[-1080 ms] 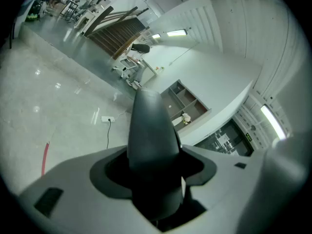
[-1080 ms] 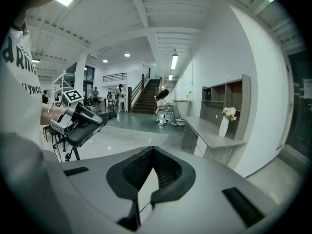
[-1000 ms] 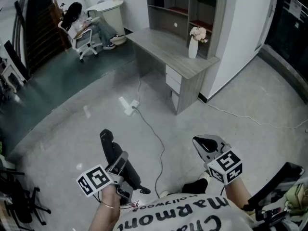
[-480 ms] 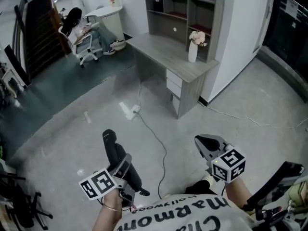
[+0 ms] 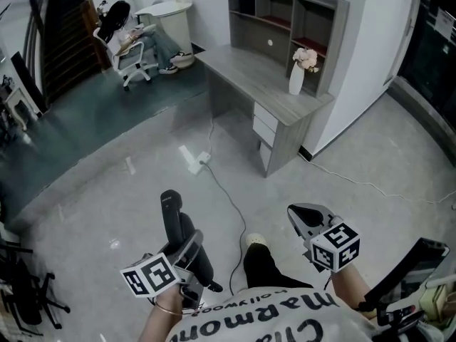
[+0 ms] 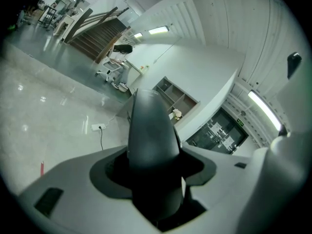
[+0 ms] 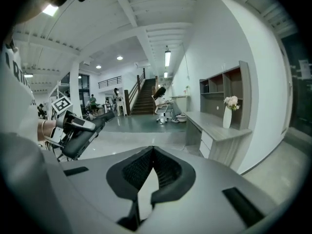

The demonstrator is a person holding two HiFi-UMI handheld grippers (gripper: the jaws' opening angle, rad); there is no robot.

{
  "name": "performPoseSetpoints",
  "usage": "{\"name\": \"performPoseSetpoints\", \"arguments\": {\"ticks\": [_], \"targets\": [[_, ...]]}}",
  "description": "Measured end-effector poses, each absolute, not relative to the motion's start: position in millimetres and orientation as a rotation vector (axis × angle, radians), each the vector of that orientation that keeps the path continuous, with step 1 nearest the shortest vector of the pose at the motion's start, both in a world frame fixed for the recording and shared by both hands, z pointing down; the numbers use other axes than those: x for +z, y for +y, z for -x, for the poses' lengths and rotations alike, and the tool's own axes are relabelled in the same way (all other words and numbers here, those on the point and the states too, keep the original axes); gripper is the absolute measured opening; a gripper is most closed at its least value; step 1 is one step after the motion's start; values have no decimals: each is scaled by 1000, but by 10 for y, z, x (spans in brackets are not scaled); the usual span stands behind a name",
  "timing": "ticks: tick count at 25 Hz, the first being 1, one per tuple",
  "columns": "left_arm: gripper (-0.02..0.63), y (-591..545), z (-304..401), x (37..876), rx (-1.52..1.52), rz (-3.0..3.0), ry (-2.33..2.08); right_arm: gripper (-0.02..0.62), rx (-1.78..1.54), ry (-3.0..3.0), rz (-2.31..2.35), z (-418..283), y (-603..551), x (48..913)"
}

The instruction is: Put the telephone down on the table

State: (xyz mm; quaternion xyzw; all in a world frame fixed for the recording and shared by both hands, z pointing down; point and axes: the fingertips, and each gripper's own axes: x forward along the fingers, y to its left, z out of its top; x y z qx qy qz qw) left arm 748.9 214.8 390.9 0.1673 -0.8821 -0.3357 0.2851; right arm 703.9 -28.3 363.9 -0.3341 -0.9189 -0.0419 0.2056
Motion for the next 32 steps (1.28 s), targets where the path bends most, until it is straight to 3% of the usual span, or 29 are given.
{"name": "performPoseSetpoints", "arguments": {"ticks": [5,21,32], "targets": [[273,2238,-7179,3896,-878,-386,-2377,6,-14,-2536,1021,-6506,-102,3656],[273,2259,-5380,3805,-949,-307,-2423,6,-127,-2479,1169,-4374,59,3469],[273,2097,-4534,3871,-942,-286,-2446,6,-164,-2465,1218,-3517,-24,3524]]}}
